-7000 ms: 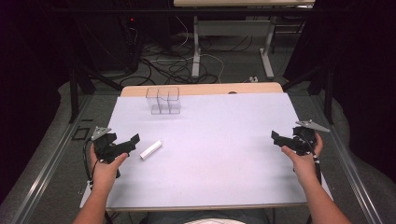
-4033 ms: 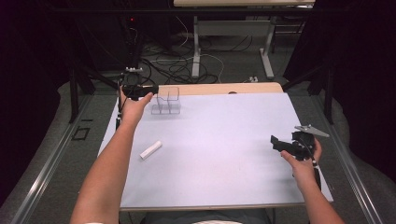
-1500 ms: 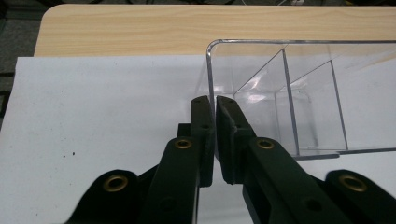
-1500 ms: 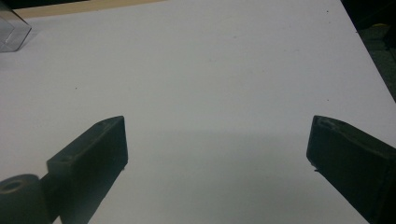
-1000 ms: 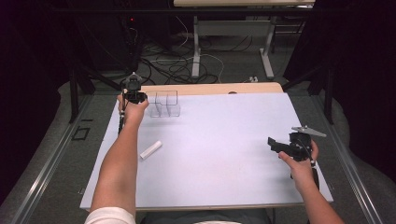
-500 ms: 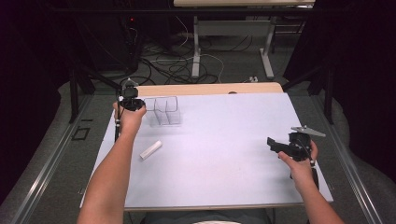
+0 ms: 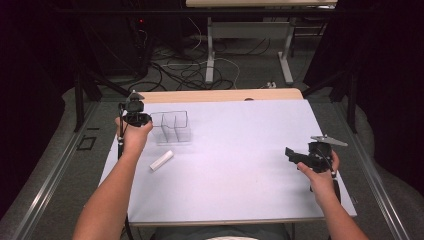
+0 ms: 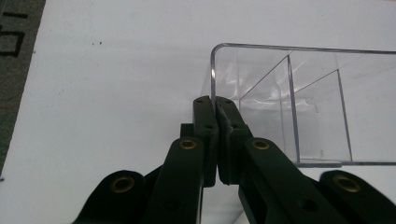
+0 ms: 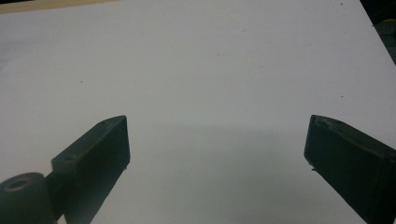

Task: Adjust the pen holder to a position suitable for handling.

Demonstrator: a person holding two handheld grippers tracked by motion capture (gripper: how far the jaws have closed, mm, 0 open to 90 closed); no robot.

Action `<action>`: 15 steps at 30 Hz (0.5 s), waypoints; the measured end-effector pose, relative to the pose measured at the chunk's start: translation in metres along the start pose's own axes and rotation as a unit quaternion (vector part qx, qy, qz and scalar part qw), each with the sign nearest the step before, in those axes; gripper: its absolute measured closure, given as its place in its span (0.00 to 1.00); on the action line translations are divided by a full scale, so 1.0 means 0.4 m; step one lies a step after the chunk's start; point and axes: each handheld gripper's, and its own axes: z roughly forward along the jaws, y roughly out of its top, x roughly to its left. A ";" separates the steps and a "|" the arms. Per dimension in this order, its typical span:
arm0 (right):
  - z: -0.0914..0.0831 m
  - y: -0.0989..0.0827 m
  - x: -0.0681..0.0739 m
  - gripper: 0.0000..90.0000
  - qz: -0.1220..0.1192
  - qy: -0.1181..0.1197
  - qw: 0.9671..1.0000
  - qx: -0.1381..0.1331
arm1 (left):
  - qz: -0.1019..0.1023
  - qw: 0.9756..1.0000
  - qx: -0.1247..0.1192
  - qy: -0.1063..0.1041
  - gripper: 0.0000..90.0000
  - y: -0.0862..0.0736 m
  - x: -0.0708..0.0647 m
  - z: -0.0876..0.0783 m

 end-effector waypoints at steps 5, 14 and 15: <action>0.000 0.000 -0.001 0.07 0.002 -0.001 1.000 0.000 | 0.003 1.000 0.010 0.001 0.98 -0.015 0.002 0.002; 0.006 -0.002 -0.004 0.07 0.001 -0.001 1.000 0.004 | 0.004 1.000 0.005 -0.004 0.97 -0.026 0.009 0.013; 0.006 -0.002 -0.004 0.07 0.000 -0.001 1.000 0.004 | 0.002 1.000 0.002 -0.007 0.97 -0.027 0.010 0.012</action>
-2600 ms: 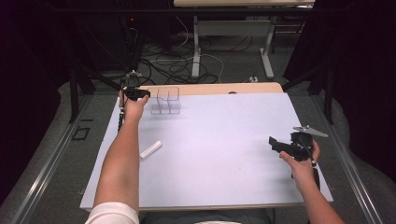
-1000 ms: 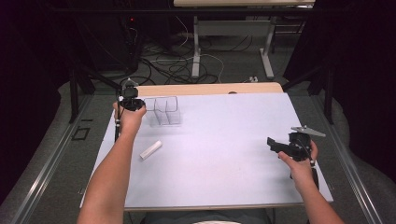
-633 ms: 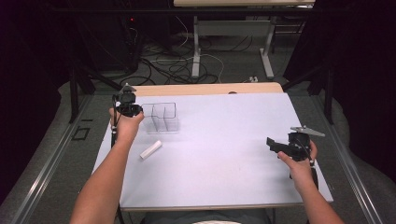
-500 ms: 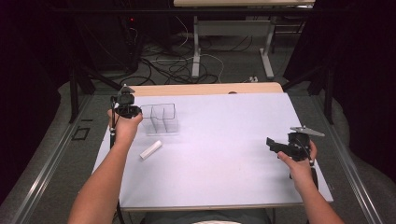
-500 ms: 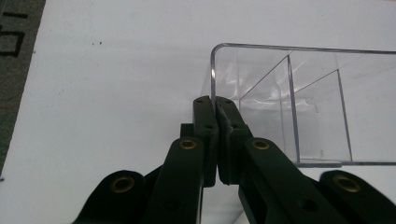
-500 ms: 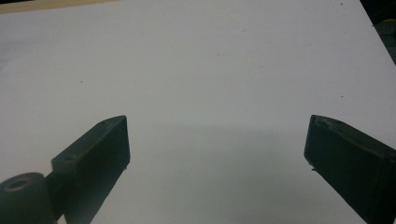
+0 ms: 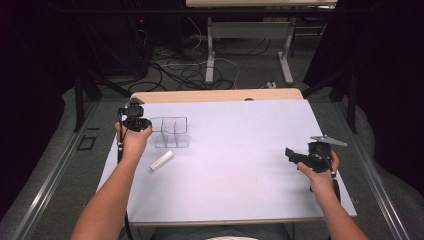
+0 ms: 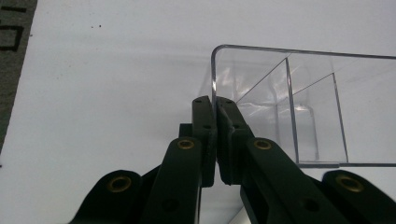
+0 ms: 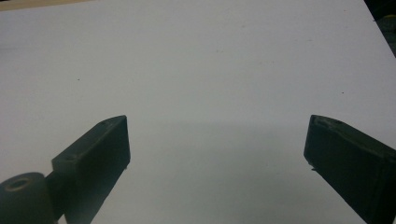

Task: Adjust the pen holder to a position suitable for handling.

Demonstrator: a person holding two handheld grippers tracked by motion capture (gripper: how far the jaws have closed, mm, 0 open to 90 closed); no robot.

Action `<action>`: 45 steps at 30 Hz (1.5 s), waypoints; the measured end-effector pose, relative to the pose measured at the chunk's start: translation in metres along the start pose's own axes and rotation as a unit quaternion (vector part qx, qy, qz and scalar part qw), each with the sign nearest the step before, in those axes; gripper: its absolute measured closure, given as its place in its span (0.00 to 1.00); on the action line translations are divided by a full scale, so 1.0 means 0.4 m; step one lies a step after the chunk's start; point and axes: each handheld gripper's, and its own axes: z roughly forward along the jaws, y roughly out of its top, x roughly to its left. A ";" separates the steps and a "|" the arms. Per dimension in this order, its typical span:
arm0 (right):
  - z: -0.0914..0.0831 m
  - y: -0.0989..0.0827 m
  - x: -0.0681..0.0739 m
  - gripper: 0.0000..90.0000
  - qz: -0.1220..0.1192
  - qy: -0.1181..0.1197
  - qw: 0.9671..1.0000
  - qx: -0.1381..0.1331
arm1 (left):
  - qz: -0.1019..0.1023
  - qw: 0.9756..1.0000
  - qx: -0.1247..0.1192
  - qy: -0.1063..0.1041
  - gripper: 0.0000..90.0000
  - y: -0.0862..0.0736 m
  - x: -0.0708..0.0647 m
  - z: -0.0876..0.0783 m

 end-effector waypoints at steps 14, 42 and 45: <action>0.000 -0.001 0.000 0.07 0.006 0.000 1.000 0.003 | 0.001 0.997 -0.063 -0.035 0.86 0.008 0.030 -0.032; 0.002 -0.001 -0.001 0.07 0.003 0.001 1.000 0.002 | 0.026 0.998 -0.040 -0.028 1.00 0.002 0.044 0.022; 0.002 -0.001 -0.001 0.07 0.003 0.001 1.000 0.002 | 0.026 0.998 -0.042 -0.028 1.00 0.001 0.045 0.023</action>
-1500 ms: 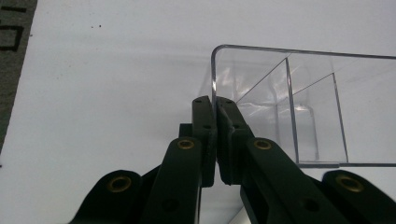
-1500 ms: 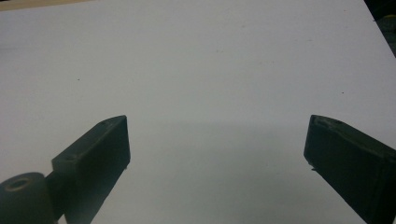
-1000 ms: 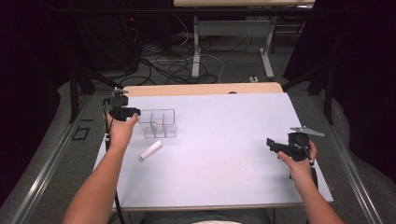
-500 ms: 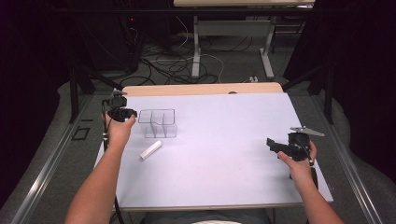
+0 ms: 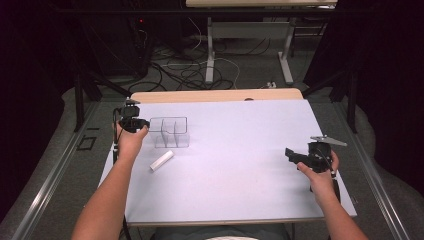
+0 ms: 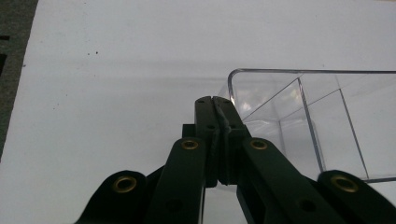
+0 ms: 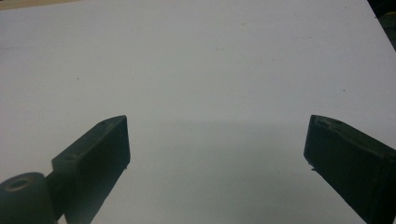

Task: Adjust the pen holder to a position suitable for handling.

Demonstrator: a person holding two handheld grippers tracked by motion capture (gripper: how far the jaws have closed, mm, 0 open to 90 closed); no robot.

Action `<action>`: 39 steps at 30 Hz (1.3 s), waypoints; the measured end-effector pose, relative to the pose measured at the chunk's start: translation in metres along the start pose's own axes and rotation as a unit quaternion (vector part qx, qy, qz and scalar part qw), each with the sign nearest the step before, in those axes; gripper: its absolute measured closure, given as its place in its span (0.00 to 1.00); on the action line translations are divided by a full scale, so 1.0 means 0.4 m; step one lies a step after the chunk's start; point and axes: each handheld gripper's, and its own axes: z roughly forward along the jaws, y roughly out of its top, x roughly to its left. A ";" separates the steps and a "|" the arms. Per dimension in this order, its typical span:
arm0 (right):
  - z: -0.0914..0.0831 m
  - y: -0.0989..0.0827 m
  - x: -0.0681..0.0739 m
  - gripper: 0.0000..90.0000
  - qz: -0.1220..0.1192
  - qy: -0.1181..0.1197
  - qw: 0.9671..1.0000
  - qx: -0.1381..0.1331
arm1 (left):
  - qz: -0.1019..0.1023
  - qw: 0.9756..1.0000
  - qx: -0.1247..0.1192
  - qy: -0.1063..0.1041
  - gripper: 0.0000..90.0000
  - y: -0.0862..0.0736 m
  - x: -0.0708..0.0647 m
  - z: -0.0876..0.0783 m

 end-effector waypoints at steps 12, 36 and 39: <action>0.001 0.000 0.004 0.07 0.002 0.000 1.000 0.003 | 0.012 1.000 -0.002 -0.011 1.00 -0.005 -0.048 0.008; 0.005 -0.001 0.005 0.07 -0.006 0.002 1.000 0.005 | 0.018 0.999 -0.008 -0.048 1.00 -0.031 -0.261 0.040; 0.005 -0.001 0.005 0.07 -0.005 0.002 1.000 0.005 | 0.017 0.998 -0.004 -0.055 1.00 -0.033 -0.281 0.043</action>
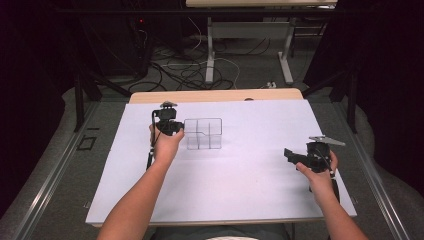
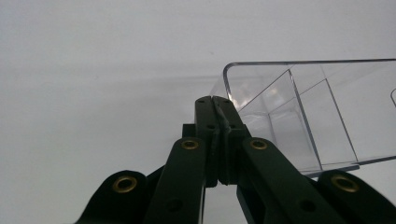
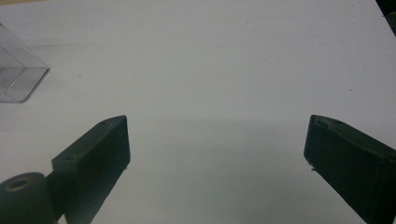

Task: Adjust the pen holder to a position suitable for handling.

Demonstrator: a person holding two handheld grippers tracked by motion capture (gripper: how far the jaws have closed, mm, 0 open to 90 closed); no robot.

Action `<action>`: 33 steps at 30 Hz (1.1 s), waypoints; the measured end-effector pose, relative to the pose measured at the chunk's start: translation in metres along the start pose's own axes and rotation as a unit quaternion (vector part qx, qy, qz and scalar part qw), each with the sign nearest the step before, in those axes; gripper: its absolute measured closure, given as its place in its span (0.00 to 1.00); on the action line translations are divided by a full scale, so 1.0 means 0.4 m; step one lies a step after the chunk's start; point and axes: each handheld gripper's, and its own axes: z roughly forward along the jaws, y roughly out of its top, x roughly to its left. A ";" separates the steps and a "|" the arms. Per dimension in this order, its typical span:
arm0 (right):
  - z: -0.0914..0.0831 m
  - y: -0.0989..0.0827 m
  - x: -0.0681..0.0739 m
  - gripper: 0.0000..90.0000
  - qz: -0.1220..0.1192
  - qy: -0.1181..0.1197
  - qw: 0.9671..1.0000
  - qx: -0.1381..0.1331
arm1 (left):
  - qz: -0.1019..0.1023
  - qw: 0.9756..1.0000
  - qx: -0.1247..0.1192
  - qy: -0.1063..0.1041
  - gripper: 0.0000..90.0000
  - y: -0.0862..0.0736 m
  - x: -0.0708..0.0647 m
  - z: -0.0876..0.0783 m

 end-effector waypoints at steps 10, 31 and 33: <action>0.002 -0.001 0.000 0.07 -0.001 0.001 1.000 0.002 | 0.011 1.000 0.001 -0.016 1.00 -0.003 -0.053 0.016; 0.001 -0.001 0.001 0.07 0.000 0.002 1.000 0.002 | 0.023 0.999 0.012 -0.043 0.98 -0.007 -0.069 0.019; 0.001 -0.002 0.000 0.07 -0.001 0.002 1.000 0.003 | 0.022 0.999 0.011 -0.046 0.96 -0.008 -0.064 0.016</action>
